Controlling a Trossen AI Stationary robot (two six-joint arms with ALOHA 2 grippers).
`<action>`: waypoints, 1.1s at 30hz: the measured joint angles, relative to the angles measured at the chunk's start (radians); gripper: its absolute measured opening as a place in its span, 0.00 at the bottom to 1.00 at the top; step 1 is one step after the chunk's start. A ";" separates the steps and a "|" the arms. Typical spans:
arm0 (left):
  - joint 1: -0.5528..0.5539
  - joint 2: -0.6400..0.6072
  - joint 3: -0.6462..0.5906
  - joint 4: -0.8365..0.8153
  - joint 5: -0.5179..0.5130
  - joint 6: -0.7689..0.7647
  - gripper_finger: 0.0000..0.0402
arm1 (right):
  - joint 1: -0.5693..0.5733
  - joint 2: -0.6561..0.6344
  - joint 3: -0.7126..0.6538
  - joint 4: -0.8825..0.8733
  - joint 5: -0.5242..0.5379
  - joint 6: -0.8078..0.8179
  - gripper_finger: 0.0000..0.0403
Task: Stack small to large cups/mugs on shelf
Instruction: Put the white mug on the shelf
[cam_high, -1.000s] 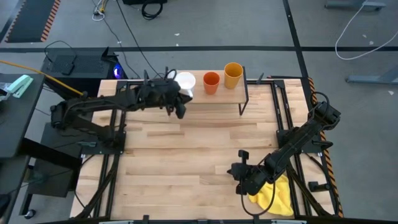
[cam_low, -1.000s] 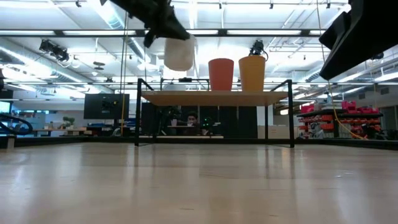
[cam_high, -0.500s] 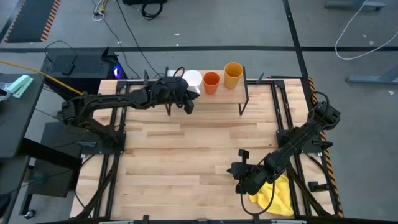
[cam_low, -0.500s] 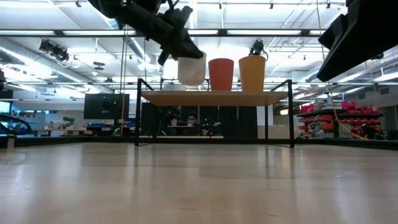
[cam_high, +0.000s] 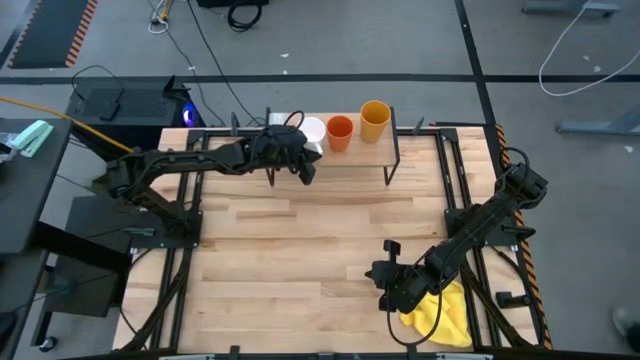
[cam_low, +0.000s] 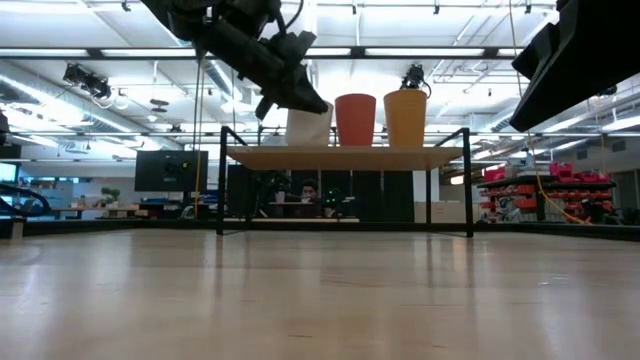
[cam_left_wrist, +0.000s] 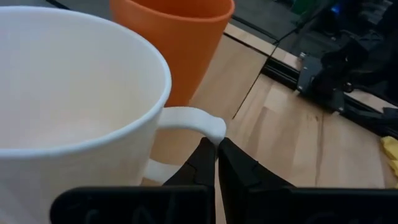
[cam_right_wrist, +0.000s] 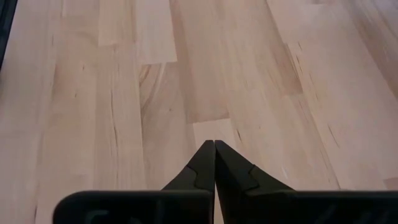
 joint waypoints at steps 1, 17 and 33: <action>0.000 0.002 0.000 0.001 0.000 -0.001 0.02 | 0.000 0.000 0.000 0.000 0.000 0.000 0.02; 0.002 0.004 0.000 0.019 -0.064 -0.094 0.04 | 0.000 0.000 0.000 0.000 0.000 0.000 0.02; 0.000 0.004 0.000 0.020 -0.065 -0.128 0.11 | 0.000 0.000 0.000 0.000 0.000 -0.003 0.03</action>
